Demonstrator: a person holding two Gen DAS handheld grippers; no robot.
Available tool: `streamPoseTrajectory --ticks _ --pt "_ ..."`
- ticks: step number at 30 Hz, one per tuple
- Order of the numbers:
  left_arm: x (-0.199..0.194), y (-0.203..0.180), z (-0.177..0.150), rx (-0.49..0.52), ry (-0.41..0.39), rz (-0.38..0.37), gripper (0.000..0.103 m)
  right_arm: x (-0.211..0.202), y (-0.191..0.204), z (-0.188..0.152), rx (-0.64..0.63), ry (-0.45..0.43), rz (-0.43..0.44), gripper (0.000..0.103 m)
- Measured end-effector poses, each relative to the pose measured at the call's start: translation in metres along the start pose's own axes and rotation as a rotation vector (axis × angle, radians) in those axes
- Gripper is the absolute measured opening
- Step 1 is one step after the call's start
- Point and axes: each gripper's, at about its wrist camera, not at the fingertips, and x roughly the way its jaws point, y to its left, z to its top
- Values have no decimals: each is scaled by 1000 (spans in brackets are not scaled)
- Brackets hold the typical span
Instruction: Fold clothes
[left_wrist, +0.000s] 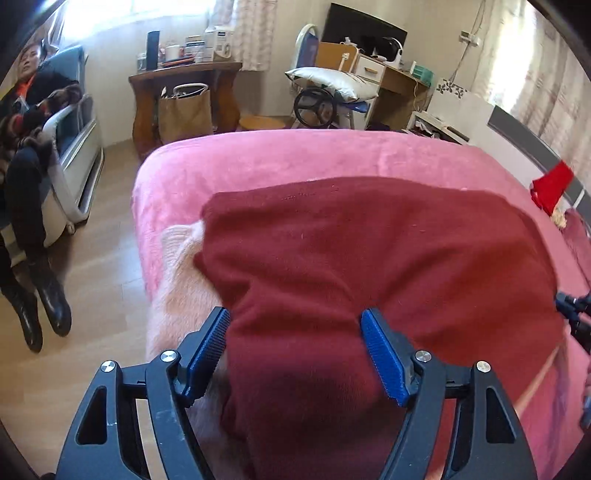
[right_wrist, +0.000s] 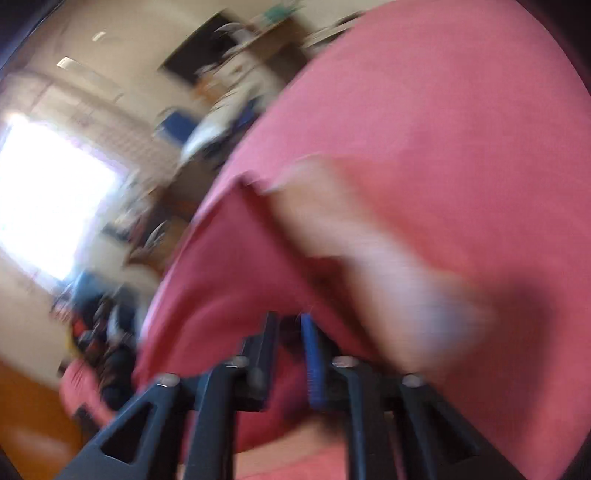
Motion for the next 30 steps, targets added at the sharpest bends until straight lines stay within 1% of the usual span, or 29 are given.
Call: streamPoseTrajectory --ticks 1,2,4,5,7,8,9,10,12,15,17,18,21,22,23,25,27,28,30 --pt "-7 3 0 -26 16 -13 75 -7 -5 2 27 -41 -43 30" --pt "-16 9 -1 -68 37 -29 75 -17 0 0 32 -73 -44 39" --pt "-33 16 -10 -130 66 -18 75 -36 13 -4 34 -124 -43 40" --pt "-44 17 -16 -151 90 -14 75 -40 25 -9 8 -116 -41 40" --pt "-66 17 -28 -191 138 -6 75 -43 60 -24 -71 -79 -52 44" --pt "-77 16 -36 -196 158 3 75 -42 84 -37 -125 -38 -77 45" --pt "-86 14 -40 -192 164 8 75 -42 103 -50 -173 -5 -98 45" --pt "-95 12 -43 -187 168 14 76 -47 115 -60 -216 8 -104 45" --pt "-123 2 -47 -138 137 42 79 -52 148 -79 -313 42 -122 45" --pt "-155 -13 -41 -63 58 116 80 -49 188 -102 -465 91 -178 46" --pt "-173 -21 -36 -24 18 143 80 -51 210 -129 -570 102 -247 53" --pt "-177 -22 -34 -19 14 136 80 -55 219 -144 -620 100 -283 58" --pt "-190 -26 -29 -31 26 109 80 -72 235 -165 -699 79 -302 77" --pt "-191 -26 -28 -32 24 102 80 -74 242 -169 -717 71 -296 81" --pt "-195 -28 -28 -29 20 107 80 -76 248 -171 -725 61 -276 82" --pt "-202 -32 -27 -23 12 116 80 -107 240 -191 -731 40 -275 82" --pt "-209 -35 -26 -21 0 104 80 -147 223 -208 -737 14 -280 82" --pt "-212 -36 -26 -21 -1 104 80 -178 212 -221 -737 2 -287 82" --pt "-218 -38 -26 -22 -4 103 80 -204 209 -240 -737 -14 -300 82"
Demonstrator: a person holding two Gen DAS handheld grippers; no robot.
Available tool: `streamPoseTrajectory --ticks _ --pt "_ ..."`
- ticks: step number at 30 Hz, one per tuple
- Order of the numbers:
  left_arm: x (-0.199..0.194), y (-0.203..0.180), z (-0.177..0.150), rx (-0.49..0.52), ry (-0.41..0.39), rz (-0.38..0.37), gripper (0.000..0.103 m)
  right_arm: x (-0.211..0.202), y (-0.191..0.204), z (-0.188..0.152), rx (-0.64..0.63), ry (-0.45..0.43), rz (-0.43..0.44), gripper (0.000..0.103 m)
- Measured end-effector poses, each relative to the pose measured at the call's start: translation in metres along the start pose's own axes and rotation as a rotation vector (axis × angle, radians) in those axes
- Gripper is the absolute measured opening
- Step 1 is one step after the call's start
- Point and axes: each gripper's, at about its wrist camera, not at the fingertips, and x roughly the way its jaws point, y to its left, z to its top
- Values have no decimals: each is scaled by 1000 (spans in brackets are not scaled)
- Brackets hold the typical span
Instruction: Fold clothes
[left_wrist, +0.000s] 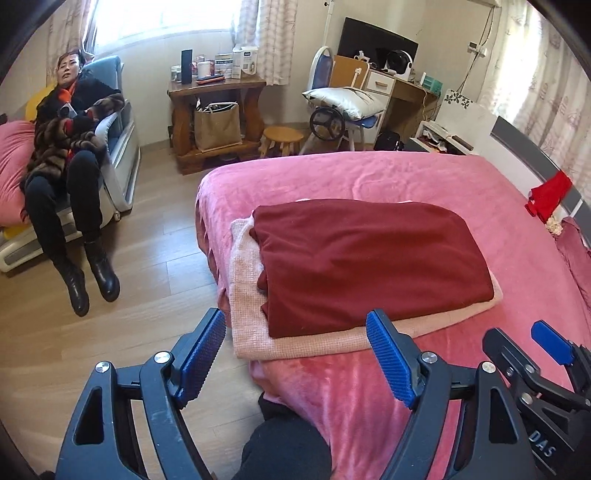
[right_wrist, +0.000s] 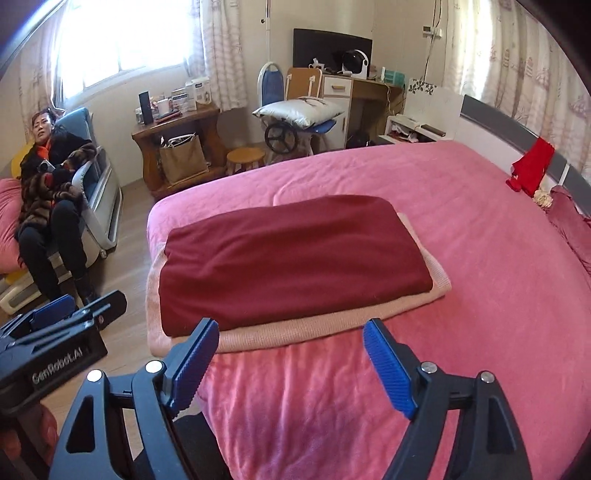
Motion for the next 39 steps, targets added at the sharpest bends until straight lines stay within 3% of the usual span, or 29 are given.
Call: streamPoseTrajectory --ticks 12,24,39 --pt "-11 -8 3 60 -15 42 80 6 17 12 58 -18 18 82" --pt "-23 -13 1 90 -46 43 80 0 11 1 89 -4 16 82" --pt "-3 -19 -4 91 72 31 80 -8 -2 -11 82 40 -6 83"
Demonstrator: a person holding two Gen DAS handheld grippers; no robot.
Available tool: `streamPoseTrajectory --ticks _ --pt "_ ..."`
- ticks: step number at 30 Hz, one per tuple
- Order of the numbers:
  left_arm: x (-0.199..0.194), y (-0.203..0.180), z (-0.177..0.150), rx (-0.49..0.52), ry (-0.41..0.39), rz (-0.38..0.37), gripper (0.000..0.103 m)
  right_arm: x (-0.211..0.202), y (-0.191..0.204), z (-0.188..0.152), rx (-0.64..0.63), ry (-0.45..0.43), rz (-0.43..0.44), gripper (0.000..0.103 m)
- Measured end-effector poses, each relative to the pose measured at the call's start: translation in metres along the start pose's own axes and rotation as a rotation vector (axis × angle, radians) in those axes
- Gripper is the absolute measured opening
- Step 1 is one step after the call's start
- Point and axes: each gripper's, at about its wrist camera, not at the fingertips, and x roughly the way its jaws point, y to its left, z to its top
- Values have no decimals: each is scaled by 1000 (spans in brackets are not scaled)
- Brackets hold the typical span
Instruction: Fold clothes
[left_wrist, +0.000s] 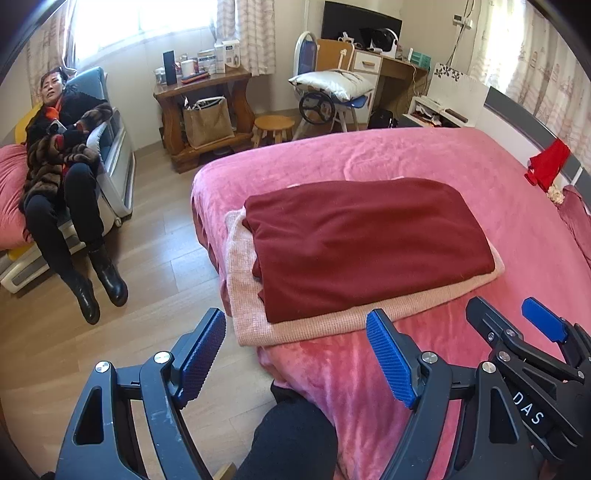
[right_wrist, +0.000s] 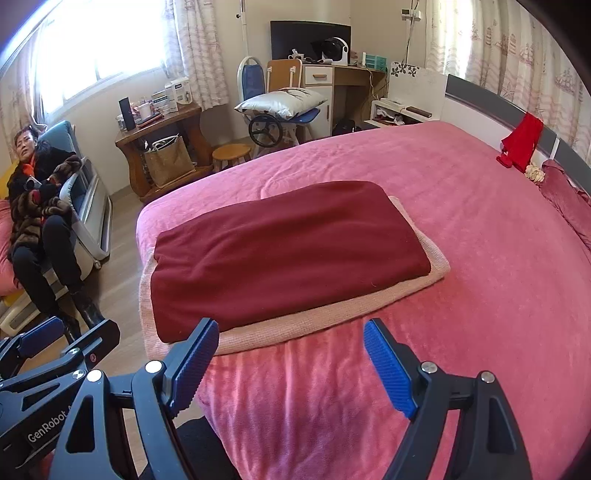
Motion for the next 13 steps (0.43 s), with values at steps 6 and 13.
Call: streamPoseTrajectory --ticks 6,13 --pt "2 0 2 -13 11 -8 80 -2 -4 -2 -6 4 -9 83" --pt "4 -4 4 -2 18 -31 81 -2 -11 -5 5 10 -11 83"
